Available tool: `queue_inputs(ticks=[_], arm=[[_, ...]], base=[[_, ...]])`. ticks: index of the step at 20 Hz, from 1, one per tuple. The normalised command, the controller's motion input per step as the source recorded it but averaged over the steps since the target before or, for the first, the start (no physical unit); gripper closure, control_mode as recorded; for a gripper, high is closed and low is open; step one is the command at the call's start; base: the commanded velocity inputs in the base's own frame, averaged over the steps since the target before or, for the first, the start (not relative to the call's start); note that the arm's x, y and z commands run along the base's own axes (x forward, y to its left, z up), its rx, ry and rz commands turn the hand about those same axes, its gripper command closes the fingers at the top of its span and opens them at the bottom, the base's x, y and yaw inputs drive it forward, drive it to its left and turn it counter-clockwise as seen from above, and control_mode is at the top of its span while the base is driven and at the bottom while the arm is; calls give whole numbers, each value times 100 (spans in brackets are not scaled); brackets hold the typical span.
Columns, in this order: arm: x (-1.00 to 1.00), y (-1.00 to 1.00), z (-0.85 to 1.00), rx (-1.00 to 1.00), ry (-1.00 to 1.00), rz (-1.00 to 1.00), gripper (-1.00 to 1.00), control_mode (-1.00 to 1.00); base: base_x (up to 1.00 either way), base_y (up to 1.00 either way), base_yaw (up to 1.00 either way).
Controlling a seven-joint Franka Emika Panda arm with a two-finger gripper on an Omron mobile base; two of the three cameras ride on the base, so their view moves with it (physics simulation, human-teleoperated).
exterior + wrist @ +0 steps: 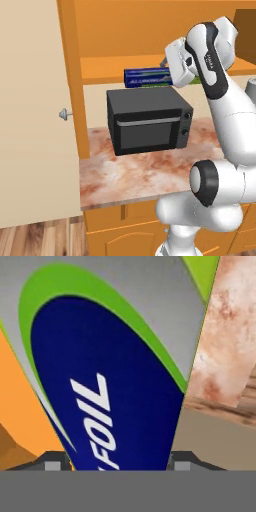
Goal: Retrieve the tupperware and aluminum foil from the cabinet and place them on the dining counter near the plate with lemon and onion to prepare for storing leftovers.
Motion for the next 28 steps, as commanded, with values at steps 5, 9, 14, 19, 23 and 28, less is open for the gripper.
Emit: queue_inputs(ticks=[5, 9, 14, 19, 23, 28], arm=[[-100, -2, -33, -2, 5, 0, 100, -100], [-69, -2, -23, -1, 18, -3, 100, -100], [0, 0, 0, 0, 0, 0, 100, 100], [0, 0, 0, 0, 0, 0, 100, 100], [0, 0, 0, 0, 0, 0, 100, 100], [0, 0, 0, 0, 0, 0, 100, 100]], base=[[0, 0, 0], [0, 0, 0], [-90, 0, 0], [-100, 0, -18], [-81, 15, -71], [-39, 44, -83]])
